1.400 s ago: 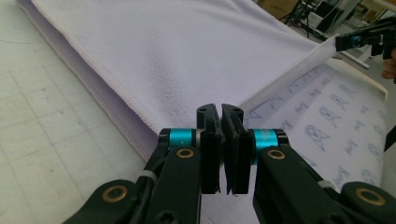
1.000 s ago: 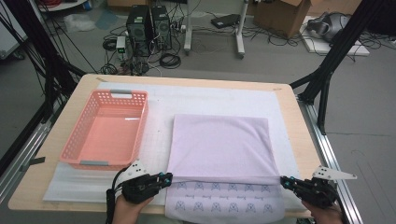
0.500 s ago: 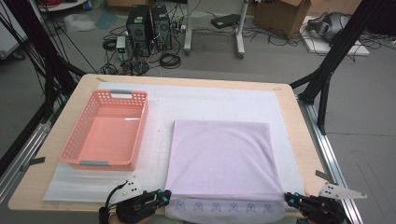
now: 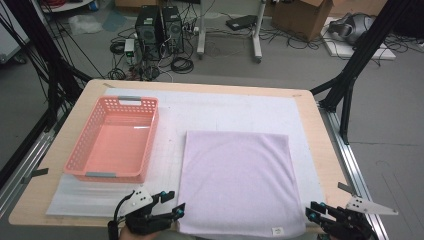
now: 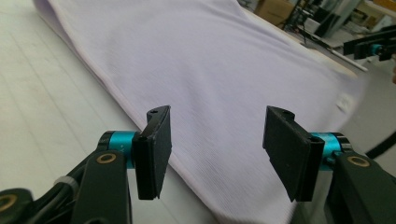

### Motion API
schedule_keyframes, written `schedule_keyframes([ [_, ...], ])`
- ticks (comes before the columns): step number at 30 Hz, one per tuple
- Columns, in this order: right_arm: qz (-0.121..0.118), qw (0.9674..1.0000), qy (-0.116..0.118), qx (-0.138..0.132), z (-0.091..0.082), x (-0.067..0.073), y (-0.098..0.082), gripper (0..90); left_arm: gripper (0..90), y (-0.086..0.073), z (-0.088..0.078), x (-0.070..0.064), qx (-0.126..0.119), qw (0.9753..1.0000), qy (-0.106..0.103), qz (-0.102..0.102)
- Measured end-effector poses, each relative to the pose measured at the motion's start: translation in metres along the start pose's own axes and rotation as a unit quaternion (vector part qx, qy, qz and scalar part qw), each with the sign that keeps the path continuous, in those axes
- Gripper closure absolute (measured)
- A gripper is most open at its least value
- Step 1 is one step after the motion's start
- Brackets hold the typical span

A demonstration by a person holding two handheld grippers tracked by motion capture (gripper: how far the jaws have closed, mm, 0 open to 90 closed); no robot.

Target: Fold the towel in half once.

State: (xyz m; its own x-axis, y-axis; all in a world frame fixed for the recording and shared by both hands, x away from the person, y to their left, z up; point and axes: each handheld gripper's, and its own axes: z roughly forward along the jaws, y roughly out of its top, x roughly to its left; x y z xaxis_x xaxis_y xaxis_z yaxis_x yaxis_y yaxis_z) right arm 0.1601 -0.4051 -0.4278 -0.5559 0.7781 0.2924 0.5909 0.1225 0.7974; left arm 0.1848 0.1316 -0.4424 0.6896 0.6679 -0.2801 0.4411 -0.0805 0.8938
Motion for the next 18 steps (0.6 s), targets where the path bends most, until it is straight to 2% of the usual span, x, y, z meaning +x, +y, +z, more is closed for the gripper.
schedule_keyframes([
  [4, -0.006, 0.9997, -0.025, 0.003, 0.017, -0.012, 0.015, 61.3, 43.7, 0.017, 0.017, 0.018, -0.014, 0.9997, 0.019, 0.002],
  [7, -0.019, 0.9982, -0.057, 0.007, 0.041, -0.027, 0.036, 63.1, 44.4, 0.028, 0.031, 0.030, -0.026, 0.9994, 0.022, -0.005],
  [9, -0.019, 0.9974, -0.069, 0.007, 0.056, -0.037, 0.050, 65.3, 44.5, 0.035, 0.040, 0.039, -0.031, 0.9991, 0.026, -0.011],
  [12, 0.001, 0.9963, -0.086, 0.004, 0.086, -0.057, 0.077, 66.8, 44.4, 0.046, 0.052, 0.054, -0.039, 0.9987, 0.025, -0.021],
  [13, -0.002, 0.9959, -0.091, 0.002, 0.094, -0.061, 0.082, 67.6, 44.3, 0.050, 0.057, 0.060, -0.039, 0.9986, 0.025, -0.025],
  [15, -0.009, 0.9933, -0.114, 0.018, 0.115, -0.070, 0.095, 68.0, 43.9, 0.055, 0.062, 0.067, -0.037, 0.9987, 0.025, -0.025],
  [18, 0.000, 0.9889, -0.146, 0.025, 0.137, -0.079, 0.105, 70.1, 43.7, 0.059, 0.070, 0.074, -0.035, 0.9983, 0.040, -0.021],
])
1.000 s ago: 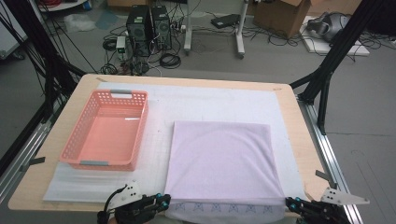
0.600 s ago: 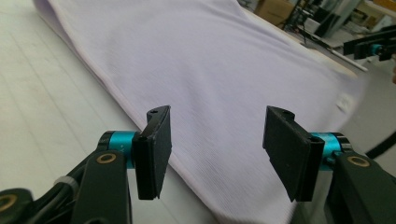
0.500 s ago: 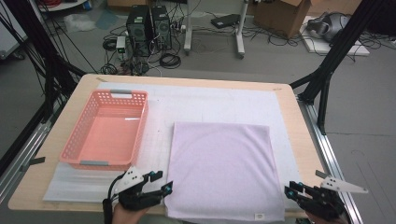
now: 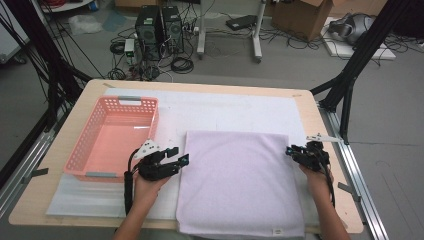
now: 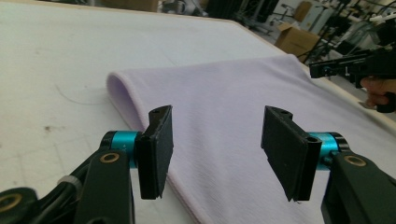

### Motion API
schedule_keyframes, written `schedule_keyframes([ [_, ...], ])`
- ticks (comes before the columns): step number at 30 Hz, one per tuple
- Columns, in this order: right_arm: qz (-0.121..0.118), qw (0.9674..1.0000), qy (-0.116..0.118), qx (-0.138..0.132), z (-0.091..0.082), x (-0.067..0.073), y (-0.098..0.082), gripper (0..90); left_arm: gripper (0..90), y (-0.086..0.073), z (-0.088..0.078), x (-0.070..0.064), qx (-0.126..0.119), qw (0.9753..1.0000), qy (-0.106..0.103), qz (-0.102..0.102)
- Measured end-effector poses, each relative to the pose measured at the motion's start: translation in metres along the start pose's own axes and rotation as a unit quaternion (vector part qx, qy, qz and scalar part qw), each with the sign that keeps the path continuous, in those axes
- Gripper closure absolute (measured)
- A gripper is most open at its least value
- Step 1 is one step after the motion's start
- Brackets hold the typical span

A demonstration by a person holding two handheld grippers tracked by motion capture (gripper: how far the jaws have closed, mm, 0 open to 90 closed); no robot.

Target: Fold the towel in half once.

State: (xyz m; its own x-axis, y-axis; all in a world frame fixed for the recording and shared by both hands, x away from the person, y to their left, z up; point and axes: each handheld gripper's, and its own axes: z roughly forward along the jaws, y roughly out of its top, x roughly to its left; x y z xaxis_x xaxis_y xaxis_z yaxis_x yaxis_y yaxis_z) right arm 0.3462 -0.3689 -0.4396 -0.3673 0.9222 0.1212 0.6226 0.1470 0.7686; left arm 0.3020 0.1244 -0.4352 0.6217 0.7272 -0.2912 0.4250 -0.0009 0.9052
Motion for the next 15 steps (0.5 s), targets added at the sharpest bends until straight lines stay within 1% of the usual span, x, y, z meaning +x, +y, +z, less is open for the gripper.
schedule_keyframes([
  [1, -0.002, 0.9999, -0.013, 0.008, 0.008, -0.002, 0.001, 72.1, 43.7, 0.001, 0.003, 0.001, 0.007, 1.0000, 0.000, 0.000],
  [2, 0.000, 0.9998, -0.011, 0.017, 0.015, -0.005, 0.001, 73.3, 43.3, 0.002, 0.005, 0.001, 0.011, 0.9999, 0.006, -0.001],
  [3, 0.012, 0.9999, -0.002, 0.006, 0.017, -0.007, 0.001, 81.0, 42.8, 0.002, 0.007, 0.000, 0.012, 0.9999, 0.007, -0.004],
  [4, 0.010, 0.9999, 0.005, 0.007, 0.017, -0.009, 0.002, 84.4, 42.9, 0.002, 0.008, 0.000, 0.008, 0.9999, 0.006, -0.006],
  [5, 0.002, 1.0000, -0.001, 0.010, 0.017, -0.009, 0.003, 86.2, 42.9, 0.002, 0.010, -0.001, 0.007, 0.9999, 0.009, -0.008],
  [6, -0.003, 0.9998, -0.011, 0.016, 0.016, -0.009, 0.004, 86.8, 42.9, 0.003, 0.012, -0.002, 0.006, 0.9999, 0.013, -0.007],
  [7, -0.014, 0.9993, -0.030, 0.020, 0.015, -0.007, 0.005, 87.1, 42.9, 0.004, 0.013, -0.002, 0.007, 0.9998, 0.015, -0.006],
  [8, -0.017, 0.9989, -0.038, 0.020, 0.013, -0.007, 0.004, 87.1, 43.0, 0.006, 0.015, -0.001, 0.008, 0.9998, 0.018, -0.002],
  [9, -0.011, 0.9992, -0.035, 0.016, 0.013, -0.008, 0.003, 87.1, 42.9, 0.008, 0.017, 0.000, 0.008, 0.9997, 0.022, -0.002],
  [11, -0.005, 0.9994, -0.032, 0.009, 0.012, -0.010, 0.000, 86.9, 42.9, 0.010, 0.020, 0.002, -0.004, 0.9995, 0.030, -0.005],
  [12, -0.006, 0.9994, -0.033, 0.007, 0.012, -0.009, 0.001, 86.8, 42.9, 0.011, 0.023, 0.004, 0.002, 0.9995, 0.032, -0.008],
  [13, -0.010, 0.9993, -0.035, 0.003, 0.012, -0.009, 0.001, 86.6, 42.7, 0.012, 0.026, 0.005, 0.012, 0.9992, 0.037, -0.006],
  [14, -0.011, 0.9993, -0.034, -0.001, 0.012, -0.009, 0.001, 85.6, 42.6, 0.013, 0.029, 0.007, 0.016, 0.9992, 0.037, -0.005],
  [15, -0.006, 0.9996, -0.028, -0.005, 0.013, -0.009, 0.002, 83.5, 42.6, 0.014, 0.032, 0.008, 0.018, 0.9989, 0.042, -0.005],
])
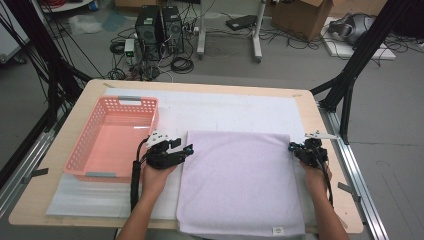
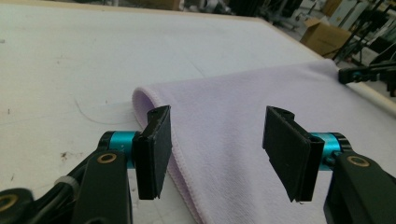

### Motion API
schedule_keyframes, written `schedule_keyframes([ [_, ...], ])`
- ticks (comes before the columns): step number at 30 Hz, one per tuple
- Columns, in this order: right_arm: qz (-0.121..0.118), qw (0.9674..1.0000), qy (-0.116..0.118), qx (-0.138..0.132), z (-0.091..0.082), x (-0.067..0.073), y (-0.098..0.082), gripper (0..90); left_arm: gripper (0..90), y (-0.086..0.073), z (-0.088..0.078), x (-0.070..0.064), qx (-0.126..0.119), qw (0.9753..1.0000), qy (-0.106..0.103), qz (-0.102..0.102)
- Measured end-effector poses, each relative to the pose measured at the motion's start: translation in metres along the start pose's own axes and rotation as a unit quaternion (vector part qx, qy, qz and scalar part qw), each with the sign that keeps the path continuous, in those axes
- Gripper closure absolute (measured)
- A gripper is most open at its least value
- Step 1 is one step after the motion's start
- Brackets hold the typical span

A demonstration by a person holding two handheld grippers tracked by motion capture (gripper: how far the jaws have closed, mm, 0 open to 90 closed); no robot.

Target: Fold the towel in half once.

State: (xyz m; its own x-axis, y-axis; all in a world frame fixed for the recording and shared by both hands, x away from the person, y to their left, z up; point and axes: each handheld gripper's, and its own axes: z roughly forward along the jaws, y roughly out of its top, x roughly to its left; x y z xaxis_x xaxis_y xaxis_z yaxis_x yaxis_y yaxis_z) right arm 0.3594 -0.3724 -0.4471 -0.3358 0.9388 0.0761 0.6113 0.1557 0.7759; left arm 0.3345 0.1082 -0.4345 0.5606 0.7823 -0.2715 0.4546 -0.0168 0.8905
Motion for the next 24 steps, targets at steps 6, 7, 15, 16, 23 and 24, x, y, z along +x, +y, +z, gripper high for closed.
schedule_keyframes([
  [6, 0.003, 0.9988, 0.044, -0.021, -0.008, 0.000, 0.005, 68.0, 42.6, 0.008, 0.024, 0.006, 0.026, 0.9989, 0.033, 0.018],
  [7, -0.003, 0.9985, 0.051, -0.021, -0.010, 0.000, 0.006, 66.8, 42.7, 0.009, 0.029, 0.007, 0.035, 0.9982, 0.041, 0.025],
  [15, -0.003, 0.9977, 0.067, -0.012, -0.018, 0.000, 0.005, 54.3, 42.9, 0.011, 0.059, 0.022, 0.083, 0.9936, 0.076, -0.005],
  [16, 0.003, 0.9976, 0.069, -0.008, -0.017, -0.002, 0.005, 53.0, 43.0, 0.011, 0.060, 0.024, 0.087, 0.9927, 0.082, -0.017],
  [23, -0.001, 0.9979, 0.060, 0.025, -0.005, -0.006, 0.002, 48.2, 58.2, 0.012, 0.065, 0.018, 0.108, 0.9906, 0.083, 0.010],
  [24, 0.000, 0.9978, 0.060, 0.027, -0.002, -0.006, 0.003, 48.2, 59.4, 0.012, 0.065, 0.017, 0.107, 0.9902, 0.089, 0.011],
])
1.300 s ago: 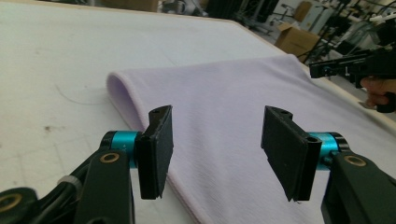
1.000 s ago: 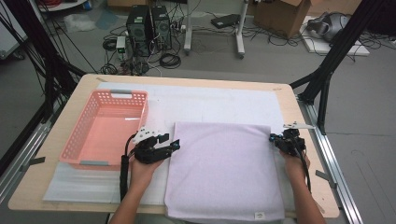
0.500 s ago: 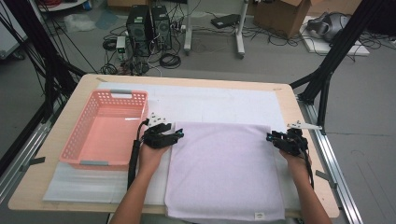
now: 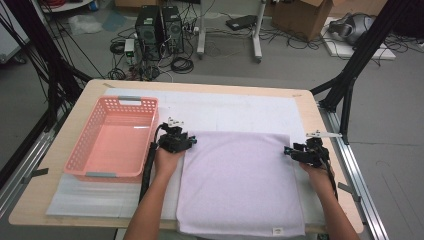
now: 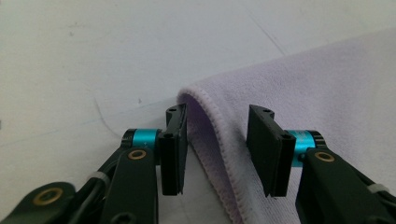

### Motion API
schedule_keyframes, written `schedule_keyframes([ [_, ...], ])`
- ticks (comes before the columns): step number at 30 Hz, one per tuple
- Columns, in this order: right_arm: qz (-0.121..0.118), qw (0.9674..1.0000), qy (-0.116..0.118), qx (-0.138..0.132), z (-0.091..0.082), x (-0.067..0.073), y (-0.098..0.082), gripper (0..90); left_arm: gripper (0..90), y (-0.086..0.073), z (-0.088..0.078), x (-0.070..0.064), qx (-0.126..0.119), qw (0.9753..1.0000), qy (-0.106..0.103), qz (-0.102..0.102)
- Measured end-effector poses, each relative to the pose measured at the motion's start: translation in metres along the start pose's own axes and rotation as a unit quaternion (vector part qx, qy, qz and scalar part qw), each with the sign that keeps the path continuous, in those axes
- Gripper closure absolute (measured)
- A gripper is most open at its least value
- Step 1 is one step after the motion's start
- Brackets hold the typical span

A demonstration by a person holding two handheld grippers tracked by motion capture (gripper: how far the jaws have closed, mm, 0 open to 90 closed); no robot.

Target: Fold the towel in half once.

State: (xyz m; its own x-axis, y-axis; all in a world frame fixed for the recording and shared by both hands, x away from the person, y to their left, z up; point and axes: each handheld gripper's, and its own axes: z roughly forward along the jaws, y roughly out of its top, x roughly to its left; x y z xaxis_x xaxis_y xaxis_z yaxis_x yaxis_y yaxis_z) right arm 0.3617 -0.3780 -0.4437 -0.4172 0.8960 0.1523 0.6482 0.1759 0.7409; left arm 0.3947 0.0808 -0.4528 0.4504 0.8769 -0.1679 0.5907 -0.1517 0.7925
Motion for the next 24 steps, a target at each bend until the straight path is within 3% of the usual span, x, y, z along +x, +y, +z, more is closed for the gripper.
schedule_keyframes([
  [2, 0.003, 1.0000, -0.005, 0.008, 0.006, -0.001, 0.001, 49.2, 65.7, 0.000, 0.000, 0.000, 0.002, 1.0000, 0.009, -0.002],
  [4, -0.006, 0.9999, -0.012, 0.004, 0.008, 0.000, 0.002, 57.8, 72.1, 0.000, -0.001, 0.001, 0.001, 0.9999, 0.012, -0.009],
  [5, -0.020, 0.9995, -0.022, 0.007, 0.009, 0.001, 0.003, 59.5, 76.1, 0.000, 0.000, 0.003, 0.000, 0.9999, -0.004, -0.015],
  [6, -0.025, 0.9994, -0.023, 0.009, 0.009, 0.002, 0.004, 69.9, 85.4, -0.001, 0.000, 0.002, 0.002, 0.9998, -0.009, -0.016],
  [7, -0.021, 0.9997, 0.002, 0.014, 0.008, 0.002, 0.004, 83.4, 85.3, 0.000, 0.000, 0.000, 0.002, 0.9999, -0.007, -0.009],
  [10, -0.026, 0.9995, 0.005, 0.016, 0.007, 0.003, 0.005, 85.7, 86.1, 0.000, -0.001, -0.001, -0.002, 0.9997, -0.019, -0.016],
  [13, -0.016, 0.9998, 0.013, -0.006, 0.002, -0.002, 0.007, 86.4, 86.4, 0.007, -0.008, -0.001, -0.052, 0.9981, -0.023, -0.025],
  [16, -0.010, 0.9991, 0.005, -0.040, -0.003, -0.009, 0.009, 86.5, 86.4, 0.018, -0.008, 0.000, -0.060, 0.9975, -0.026, -0.027],
  [21, -0.004, 0.9983, -0.015, -0.057, -0.004, -0.020, 0.020, 86.5, 86.5, 0.037, -0.003, 0.001, -0.089, 0.9951, -0.030, -0.030],
  [24, -0.004, 0.9972, -0.024, -0.071, -0.003, -0.025, 0.032, 86.4, 86.5, 0.049, 0.006, 0.005, -0.086, 0.9955, -0.026, -0.029],
])
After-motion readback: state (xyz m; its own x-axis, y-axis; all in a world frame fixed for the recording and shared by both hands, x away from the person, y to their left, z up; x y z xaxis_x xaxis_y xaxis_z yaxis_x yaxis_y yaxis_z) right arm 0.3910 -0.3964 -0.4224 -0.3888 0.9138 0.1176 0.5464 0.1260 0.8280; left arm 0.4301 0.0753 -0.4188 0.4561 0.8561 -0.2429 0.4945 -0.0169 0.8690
